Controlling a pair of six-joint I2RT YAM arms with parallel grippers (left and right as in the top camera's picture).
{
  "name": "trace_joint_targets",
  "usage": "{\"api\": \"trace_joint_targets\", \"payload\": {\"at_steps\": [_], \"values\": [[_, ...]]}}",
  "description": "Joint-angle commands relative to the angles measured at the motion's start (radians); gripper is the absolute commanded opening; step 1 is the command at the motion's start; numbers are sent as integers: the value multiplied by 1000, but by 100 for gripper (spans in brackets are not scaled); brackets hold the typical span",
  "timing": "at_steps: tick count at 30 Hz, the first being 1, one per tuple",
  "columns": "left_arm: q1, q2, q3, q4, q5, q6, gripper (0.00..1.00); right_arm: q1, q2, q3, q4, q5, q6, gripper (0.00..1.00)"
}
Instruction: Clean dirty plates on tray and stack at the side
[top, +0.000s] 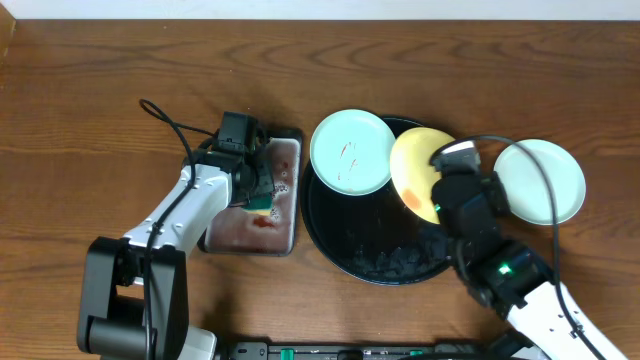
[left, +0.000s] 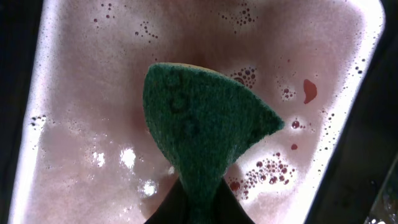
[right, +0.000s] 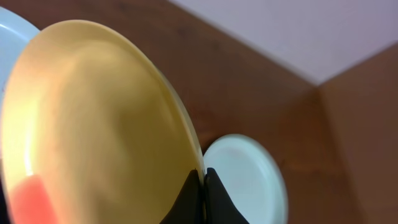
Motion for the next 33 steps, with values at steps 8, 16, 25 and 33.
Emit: {"api": "trace_joint_targets", "payload": {"at_steps": [8, 16, 25, 33], "values": [[2, 8, -10, 6, 6, 13, 7, 209, 9, 23, 182, 306, -346, 1], [2, 8, -10, 6, 6, 13, 7, 234, 10, 23, 229, 312, -386, 1], [2, 8, -10, 5, 6, 13, 7, 148, 50, 22, 199, 240, -139, 1], [2, 8, -10, -9, 6, 58, 7, -291, 133, 22, 69, -176, 383, 1]]}}
